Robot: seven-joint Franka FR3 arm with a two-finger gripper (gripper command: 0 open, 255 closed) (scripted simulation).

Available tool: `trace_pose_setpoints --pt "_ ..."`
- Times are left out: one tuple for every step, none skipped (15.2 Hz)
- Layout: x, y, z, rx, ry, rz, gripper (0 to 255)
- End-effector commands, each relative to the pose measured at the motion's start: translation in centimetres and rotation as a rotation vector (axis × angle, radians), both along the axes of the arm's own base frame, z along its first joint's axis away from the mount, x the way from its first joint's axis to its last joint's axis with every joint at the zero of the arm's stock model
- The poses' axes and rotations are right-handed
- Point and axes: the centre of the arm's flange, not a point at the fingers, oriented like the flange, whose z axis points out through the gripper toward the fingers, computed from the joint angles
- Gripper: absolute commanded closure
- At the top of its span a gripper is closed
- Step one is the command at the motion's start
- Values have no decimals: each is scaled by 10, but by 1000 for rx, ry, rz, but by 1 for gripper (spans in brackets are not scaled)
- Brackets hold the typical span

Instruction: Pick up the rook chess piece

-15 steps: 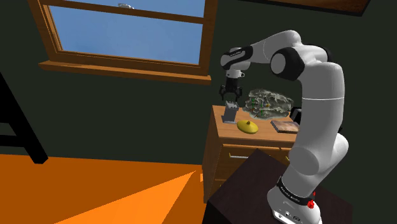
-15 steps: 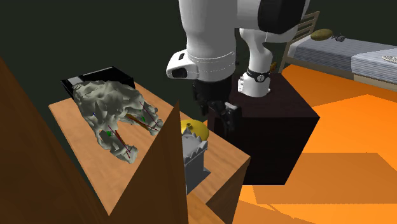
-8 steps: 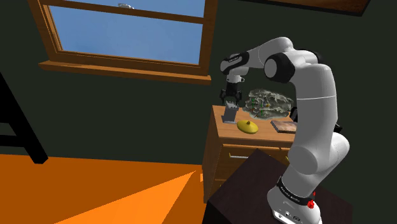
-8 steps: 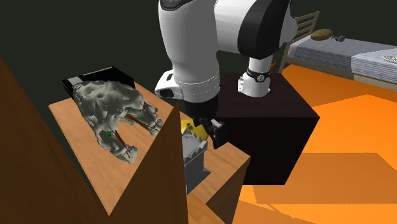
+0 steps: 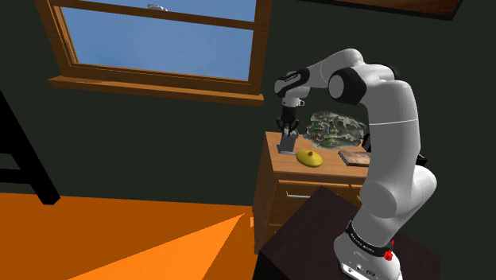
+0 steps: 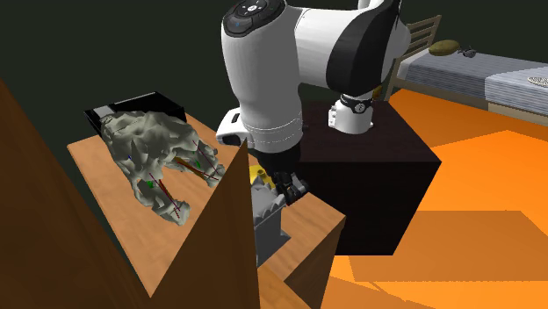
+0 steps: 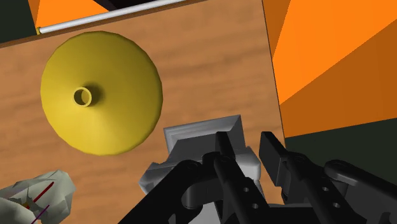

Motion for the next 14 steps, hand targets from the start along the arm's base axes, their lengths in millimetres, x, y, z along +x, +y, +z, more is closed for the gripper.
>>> trace_pose_setpoints --pt "0 0 -1 0 0 0 255" --pt "0 0 -1 0 0 0 255" --pt "0 0 -1 0 0 0 255" --pt "0 0 -1 0 0 0 255" --pt "0 0 -1 0 0 0 255" --pt "-1 0 0 0 0 0 255" --pt "-1 0 5 0 0 0 255" --pt "-1 0 10 0 0 0 255" --pt "-1 0 16 0 0 0 255" --pt "-1 0 21 0 0 0 255" --pt "-1 0 26 0 0 0 255" --pt "-1 0 31 0 0 0 255" --pt "-1 0 37 0 0 0 255" --pt "-1 0 42 0 0 0 255"
